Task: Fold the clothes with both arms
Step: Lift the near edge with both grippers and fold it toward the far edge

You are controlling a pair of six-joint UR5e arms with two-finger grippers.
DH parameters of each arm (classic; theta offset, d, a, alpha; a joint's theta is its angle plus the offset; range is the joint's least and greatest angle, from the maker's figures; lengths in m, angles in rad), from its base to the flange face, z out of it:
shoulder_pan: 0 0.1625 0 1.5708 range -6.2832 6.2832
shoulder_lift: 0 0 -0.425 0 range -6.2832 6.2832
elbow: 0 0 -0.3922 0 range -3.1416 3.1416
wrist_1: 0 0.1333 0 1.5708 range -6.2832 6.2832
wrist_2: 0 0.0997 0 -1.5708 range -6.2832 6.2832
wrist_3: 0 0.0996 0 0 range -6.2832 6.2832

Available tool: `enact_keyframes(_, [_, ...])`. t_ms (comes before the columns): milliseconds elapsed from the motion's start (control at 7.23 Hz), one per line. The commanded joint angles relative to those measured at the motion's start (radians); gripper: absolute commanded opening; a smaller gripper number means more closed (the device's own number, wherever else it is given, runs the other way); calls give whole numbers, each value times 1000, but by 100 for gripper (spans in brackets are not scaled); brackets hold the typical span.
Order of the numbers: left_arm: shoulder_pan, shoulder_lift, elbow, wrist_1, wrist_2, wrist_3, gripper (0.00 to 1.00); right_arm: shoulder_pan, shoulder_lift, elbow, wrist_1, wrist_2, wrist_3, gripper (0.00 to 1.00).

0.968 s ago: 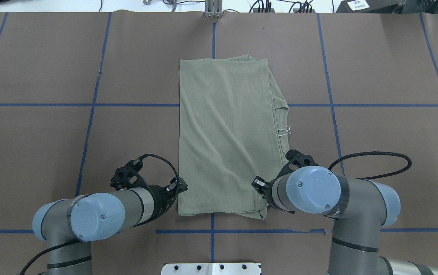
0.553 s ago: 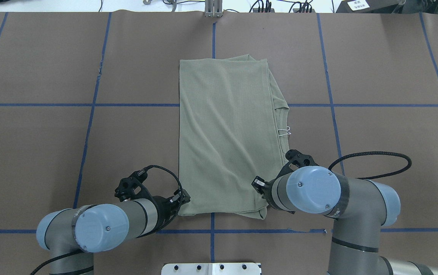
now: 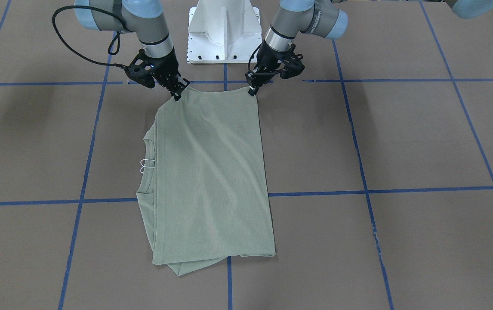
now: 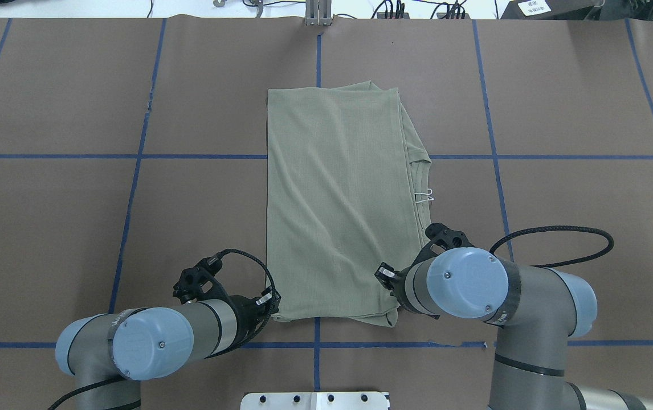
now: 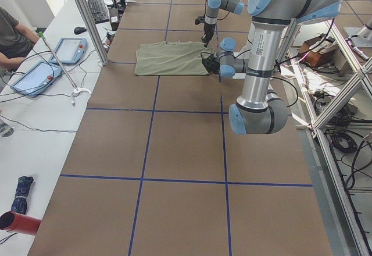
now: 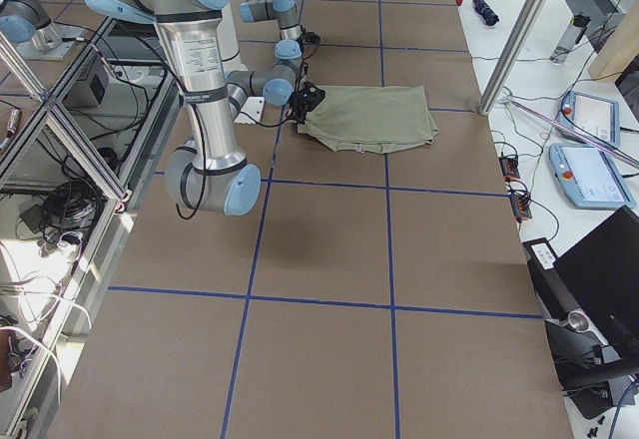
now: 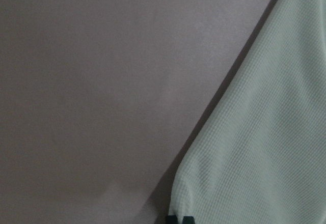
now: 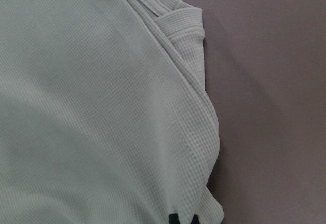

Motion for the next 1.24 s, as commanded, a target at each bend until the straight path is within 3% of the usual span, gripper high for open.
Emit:
enact_keyframes(0, [-1, 9, -28, 0, -1, 0, 0, 0, -3, 20, 0, 0, 2, 0])
enact_keyframes(277, [2, 68, -117, 0, -3, -2, 0, 0, -43, 75, 0, 5, 52, 0])
enact_keyframes(415, [19, 105, -199, 0, -4, -6, 0, -20, -106, 168, 1, 9, 80, 0])
enact_keyframes(692, [20, 107, -353, 64, -21, -19, 0, -22, -114, 258, -6, 11, 135, 0])
enact_keyframes(830, [-10, 51, -367, 132, -38, -14, 0, 13, -102, 263, -8, 12, 132, 0])
enact_keyframes(1107, [-201, -84, -239, 163, -90, 62, 0, 160, -20, 171, -10, 49, 95, 0])
